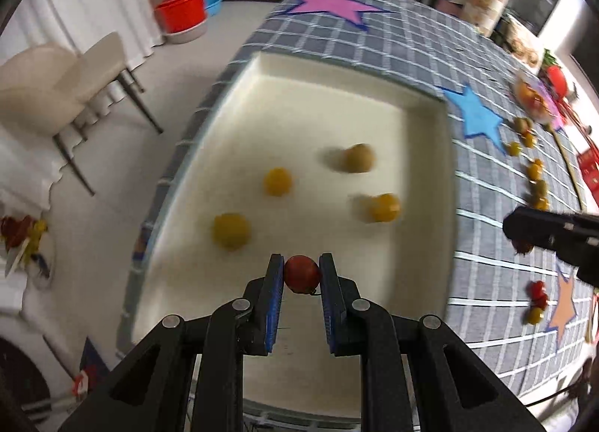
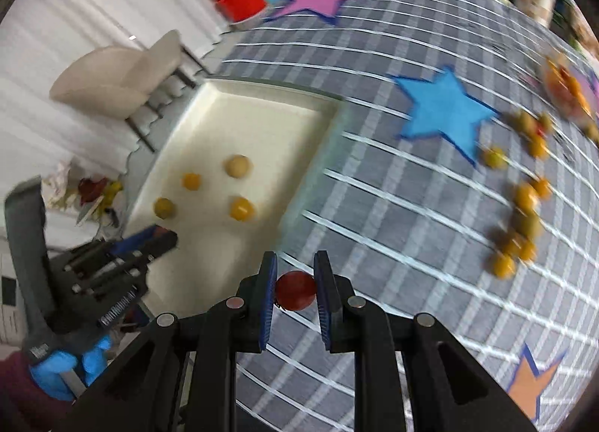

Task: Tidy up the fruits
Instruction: 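Carry both red cherry tomatoes over the cream tray with both tools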

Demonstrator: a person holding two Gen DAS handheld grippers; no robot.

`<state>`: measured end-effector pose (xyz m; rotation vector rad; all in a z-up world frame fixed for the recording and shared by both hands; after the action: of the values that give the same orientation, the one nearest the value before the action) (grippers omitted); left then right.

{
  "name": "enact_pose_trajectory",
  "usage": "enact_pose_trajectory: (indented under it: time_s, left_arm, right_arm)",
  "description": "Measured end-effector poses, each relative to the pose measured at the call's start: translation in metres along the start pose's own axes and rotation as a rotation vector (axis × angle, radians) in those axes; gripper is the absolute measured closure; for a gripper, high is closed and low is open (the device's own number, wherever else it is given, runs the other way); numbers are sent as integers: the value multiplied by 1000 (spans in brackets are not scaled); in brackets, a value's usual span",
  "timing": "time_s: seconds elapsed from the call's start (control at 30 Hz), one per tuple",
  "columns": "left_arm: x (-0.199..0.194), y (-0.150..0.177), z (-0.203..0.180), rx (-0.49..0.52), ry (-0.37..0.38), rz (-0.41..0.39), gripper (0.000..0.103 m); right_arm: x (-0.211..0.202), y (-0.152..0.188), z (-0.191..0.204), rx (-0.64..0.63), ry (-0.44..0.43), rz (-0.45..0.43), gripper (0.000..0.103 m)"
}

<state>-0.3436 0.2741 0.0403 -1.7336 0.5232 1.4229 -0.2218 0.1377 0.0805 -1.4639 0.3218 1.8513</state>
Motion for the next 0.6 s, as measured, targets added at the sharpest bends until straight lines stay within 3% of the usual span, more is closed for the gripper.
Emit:
enact_pose_trajectory:
  time_s: [0.23,0.6]
  left_arm:
    - [15,8,25,-49,-62,18,82]
    - [29,12,30,-46,-93,16,82]
  right_arm:
    - [32,-37,34,-62,-25,18,81]
    - [81,-71,24,-64,68,53,81]
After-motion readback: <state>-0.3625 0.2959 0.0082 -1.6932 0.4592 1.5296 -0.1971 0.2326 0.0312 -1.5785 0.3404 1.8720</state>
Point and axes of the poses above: each gripper's, at about its wrist camera, not at the fingertips, and x roughly the way its jaws point, z to its left, y to its underside, the point moved 3 cm from there along x, roughly the way its jaws point
